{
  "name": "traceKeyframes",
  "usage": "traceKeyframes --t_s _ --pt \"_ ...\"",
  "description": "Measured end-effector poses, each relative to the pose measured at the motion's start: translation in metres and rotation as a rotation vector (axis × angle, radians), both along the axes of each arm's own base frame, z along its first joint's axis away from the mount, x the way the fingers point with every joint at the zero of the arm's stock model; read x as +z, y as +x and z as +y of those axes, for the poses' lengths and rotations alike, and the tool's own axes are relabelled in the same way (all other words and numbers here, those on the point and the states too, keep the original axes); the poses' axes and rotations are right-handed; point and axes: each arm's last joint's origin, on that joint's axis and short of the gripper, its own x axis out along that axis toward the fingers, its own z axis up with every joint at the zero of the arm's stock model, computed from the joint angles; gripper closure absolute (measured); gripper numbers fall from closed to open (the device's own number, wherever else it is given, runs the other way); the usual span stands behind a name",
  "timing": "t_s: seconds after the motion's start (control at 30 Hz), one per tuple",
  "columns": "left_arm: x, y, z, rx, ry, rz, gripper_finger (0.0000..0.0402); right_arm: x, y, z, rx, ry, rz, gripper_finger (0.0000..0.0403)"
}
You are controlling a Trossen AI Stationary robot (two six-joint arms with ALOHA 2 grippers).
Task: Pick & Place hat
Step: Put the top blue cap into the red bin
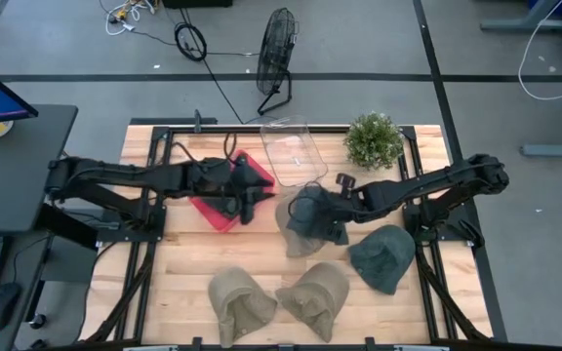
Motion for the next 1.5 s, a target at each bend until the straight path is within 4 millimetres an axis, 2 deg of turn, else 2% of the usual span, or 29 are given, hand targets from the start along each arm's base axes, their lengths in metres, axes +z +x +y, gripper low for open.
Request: traceKeyframes --t_s 0.27,0.5,0.77,0.93,1.2,1.5 --pt "-0.035 0.043 0.000 0.001 0.001 -0.045 0.0259 0.005 0.010 0.005 0.094 -0.031 -0.084 0.0395" --pt "-0.060 0.065 0.001 -0.001 0.010 -0.072 0.0259 0.007 0.013 0.000 0.097 -0.040 -0.112 0.0395" --pt "-0.068 0.069 0.005 0.012 -0.030 -0.069 0.0251 0.008 0.014 -0.002 0.125 -0.099 -0.104 0.0395" --pt "-0.071 0.070 0.008 -0.018 -0.049 -0.049 0.0211 0.009 0.015 -0.003 0.177 -0.194 -0.077 0.0395" --pt "-0.068 0.070 0.016 0.001 -0.051 -0.083 0.0149 0.011 0.018 -0.003 0.234 -0.237 -0.080 0.0395" --pt "-0.066 0.071 0.011 -0.011 -0.048 -0.102 0.0153 0.013 0.021 -0.013 0.207 -0.241 -0.093 0.0395"
